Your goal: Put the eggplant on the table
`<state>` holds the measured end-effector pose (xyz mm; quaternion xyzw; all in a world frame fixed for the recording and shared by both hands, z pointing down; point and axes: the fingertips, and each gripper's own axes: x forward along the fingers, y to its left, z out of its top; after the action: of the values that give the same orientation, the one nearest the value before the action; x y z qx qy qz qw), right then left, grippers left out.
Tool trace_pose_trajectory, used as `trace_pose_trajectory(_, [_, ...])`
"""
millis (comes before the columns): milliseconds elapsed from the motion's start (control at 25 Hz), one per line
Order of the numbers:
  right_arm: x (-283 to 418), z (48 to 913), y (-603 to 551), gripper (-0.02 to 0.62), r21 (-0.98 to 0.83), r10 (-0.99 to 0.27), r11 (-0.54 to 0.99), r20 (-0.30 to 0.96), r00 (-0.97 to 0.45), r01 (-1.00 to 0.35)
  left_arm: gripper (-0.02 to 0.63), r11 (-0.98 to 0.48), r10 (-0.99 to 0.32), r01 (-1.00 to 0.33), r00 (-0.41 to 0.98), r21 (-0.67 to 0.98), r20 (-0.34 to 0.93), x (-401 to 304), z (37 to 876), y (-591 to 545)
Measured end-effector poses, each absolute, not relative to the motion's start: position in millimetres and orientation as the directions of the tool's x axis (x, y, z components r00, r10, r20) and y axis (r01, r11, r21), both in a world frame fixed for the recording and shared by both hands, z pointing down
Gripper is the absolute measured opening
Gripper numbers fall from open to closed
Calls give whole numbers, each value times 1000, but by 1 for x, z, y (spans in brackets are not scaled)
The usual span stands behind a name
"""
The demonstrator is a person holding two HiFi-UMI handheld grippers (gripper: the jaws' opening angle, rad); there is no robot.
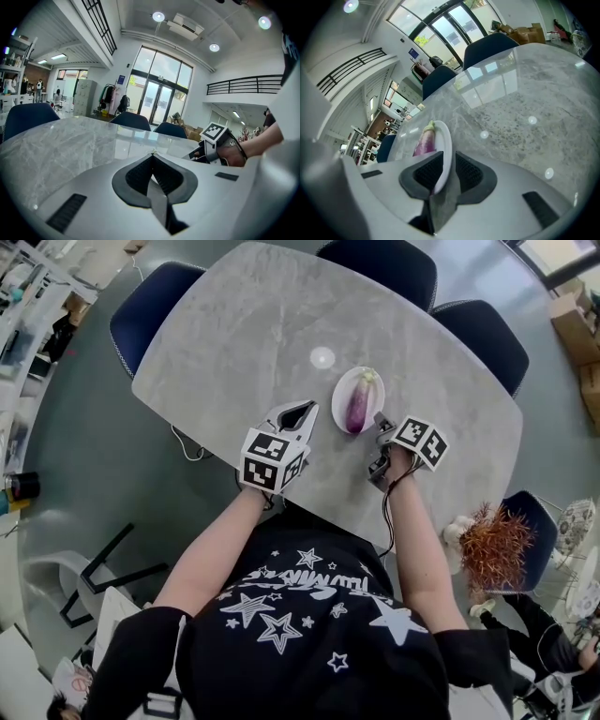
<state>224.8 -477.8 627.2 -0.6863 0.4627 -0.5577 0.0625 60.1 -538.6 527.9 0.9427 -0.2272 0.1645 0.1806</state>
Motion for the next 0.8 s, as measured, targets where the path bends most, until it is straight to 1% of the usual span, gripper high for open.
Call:
trace_pose_trajectory(160, [228, 620, -464, 66, -609, -716, -567, 698, -35, -555, 8, -829, -381, -490, 847, 269, 370, 60, 516, -530])
trace_pose_trajectory(400, [222, 601, -450, 64, -675, -772, -505, 632, -69, -537, 8, -815, -418, -516, 839, 264, 349, 61, 505, -511])
trace_pose_trajectory(600, [212, 577, -450, 64, -706, -811, -400, 570, -134, -585, 8, -807, -448, -531, 835, 257, 319, 65, 492, -490])
trace_pose_trajectory(800, [194, 556, -443, 63, -718, -820, -297, 529, -217, -629, 8, -796, -475, -552, 824, 248, 308, 71, 486, -471])
